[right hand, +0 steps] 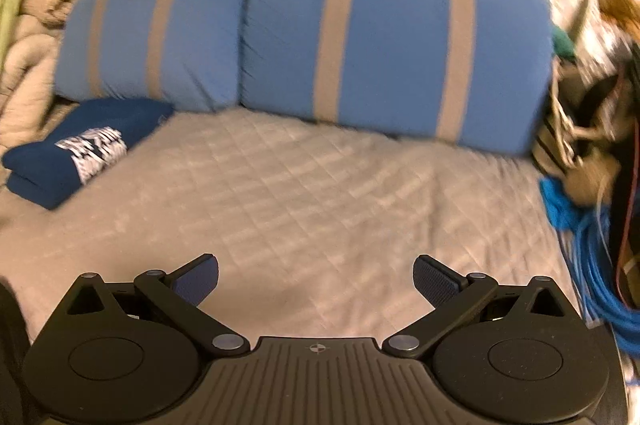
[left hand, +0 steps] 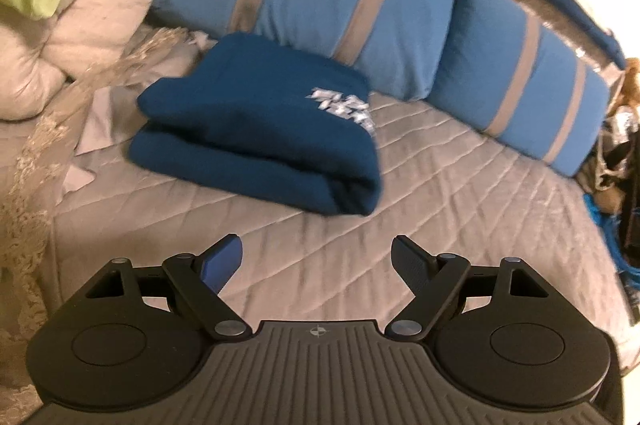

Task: Fold clothes

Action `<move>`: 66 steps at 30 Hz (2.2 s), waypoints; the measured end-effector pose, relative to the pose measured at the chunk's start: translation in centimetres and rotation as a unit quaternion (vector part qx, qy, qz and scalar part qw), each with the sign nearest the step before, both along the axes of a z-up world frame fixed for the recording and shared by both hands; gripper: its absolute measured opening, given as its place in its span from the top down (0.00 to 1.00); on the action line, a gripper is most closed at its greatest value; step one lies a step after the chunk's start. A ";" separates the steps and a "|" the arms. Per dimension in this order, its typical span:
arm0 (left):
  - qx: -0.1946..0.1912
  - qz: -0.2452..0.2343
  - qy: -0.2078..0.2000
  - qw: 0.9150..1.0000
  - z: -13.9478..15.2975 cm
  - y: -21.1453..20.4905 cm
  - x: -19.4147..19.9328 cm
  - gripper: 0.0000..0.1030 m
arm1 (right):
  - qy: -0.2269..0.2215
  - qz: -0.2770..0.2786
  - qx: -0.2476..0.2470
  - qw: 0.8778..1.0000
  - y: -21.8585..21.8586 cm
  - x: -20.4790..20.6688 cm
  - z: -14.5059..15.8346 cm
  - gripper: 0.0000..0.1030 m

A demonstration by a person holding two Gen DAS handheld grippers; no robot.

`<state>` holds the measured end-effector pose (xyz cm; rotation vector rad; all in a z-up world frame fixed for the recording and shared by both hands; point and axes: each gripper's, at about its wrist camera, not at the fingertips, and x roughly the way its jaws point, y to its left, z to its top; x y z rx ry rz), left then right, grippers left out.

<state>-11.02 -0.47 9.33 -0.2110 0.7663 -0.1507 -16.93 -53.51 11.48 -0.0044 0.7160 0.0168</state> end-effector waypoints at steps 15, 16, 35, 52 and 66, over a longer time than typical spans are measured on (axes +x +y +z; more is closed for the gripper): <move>0.072 0.025 0.015 0.997 -4.9 0.7 2.7 0.21 | 0.049 -0.066 -0.023 0.996 -4.0 -1.7 -6.9 0.00; 0.074 0.028 0.017 0.997 -5.1 0.7 2.8 0.21 | 0.050 -0.069 -0.025 0.996 -4.2 -1.7 -7.3 0.00; 0.146 0.028 0.025 0.989 -7.9 -0.5 5.6 0.00 | 0.042 -0.128 -0.015 0.991 -5.5 0.0 -12.2 0.00; 0.148 0.038 -0.010 0.988 -8.7 -0.8 9.3 0.00 | 0.008 -0.160 -0.007 0.987 -5.9 3.3 -12.9 0.00; 0.148 0.023 -0.023 0.988 -9.0 -0.6 11.4 0.00 | 0.009 -0.126 -0.001 0.992 -7.3 7.0 -12.8 0.00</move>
